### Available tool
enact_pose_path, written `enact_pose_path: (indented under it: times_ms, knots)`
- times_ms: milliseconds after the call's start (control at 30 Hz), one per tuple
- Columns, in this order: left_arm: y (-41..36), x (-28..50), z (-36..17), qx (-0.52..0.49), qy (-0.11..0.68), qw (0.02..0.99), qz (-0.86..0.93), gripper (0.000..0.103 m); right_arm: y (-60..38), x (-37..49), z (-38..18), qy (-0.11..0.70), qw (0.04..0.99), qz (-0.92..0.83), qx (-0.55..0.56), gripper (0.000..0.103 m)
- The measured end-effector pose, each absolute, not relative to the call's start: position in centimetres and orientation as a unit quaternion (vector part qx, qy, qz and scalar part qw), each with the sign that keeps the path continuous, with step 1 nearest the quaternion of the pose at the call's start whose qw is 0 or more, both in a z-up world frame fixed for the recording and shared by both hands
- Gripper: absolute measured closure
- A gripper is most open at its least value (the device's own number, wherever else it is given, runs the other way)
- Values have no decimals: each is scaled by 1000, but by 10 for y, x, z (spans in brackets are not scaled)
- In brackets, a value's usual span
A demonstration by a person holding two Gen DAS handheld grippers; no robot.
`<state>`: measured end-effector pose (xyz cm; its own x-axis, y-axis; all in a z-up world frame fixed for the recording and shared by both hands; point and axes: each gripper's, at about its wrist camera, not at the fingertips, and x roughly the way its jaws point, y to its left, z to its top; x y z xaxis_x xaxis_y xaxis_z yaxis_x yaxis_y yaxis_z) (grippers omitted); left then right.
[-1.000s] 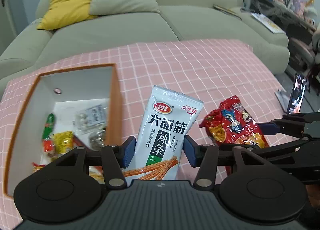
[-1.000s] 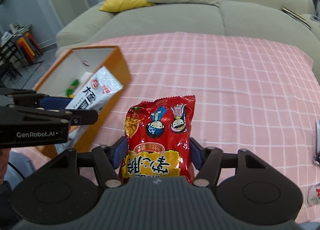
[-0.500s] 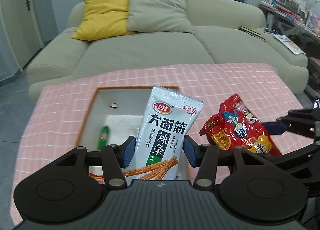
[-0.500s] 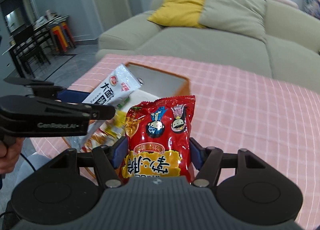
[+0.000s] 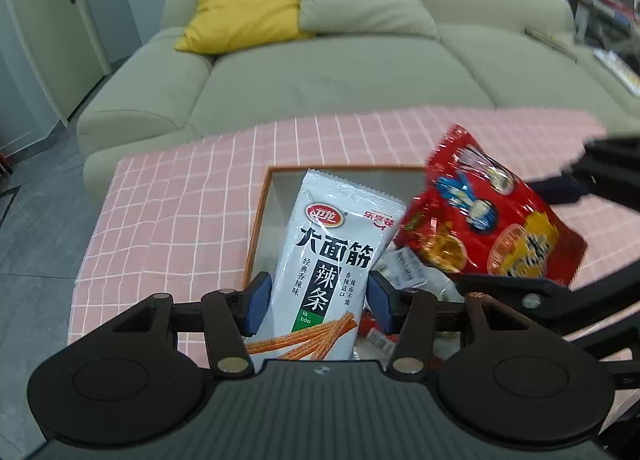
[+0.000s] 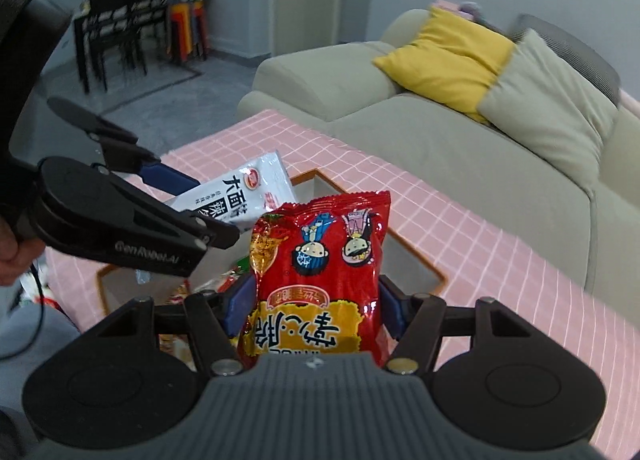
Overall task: Organize snacks
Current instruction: 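Lift both held snacks and carry them over the box, then lower the white packet and red chip bag into the box and open both tools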
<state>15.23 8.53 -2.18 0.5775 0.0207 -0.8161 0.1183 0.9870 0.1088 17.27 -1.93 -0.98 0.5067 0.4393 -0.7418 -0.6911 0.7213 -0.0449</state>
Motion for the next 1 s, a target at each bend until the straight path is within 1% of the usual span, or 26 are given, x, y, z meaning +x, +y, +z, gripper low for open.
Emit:
enact_pose_path:
  times_ms: [133,267,500,867,1000]
  knots:
    - [82,169,-42,117,477,871,-22,44,0,196,-31,378,830,339,-232,41]
    - [83,185,-58,133,495,858,-19,44,11,210,-53,374,803,358,-296,41]
    - [80,209,-80,149,511,846,-19,44,20,229,-83,378,764,384,-355,41]
    - [73,227,-112,171,546,820,-22,44,30,243,-111,387,731,408,-386,41]
    - [77,233,-120,158,562,812,-26,44,28,241,-118,384,725,417,-391,41]
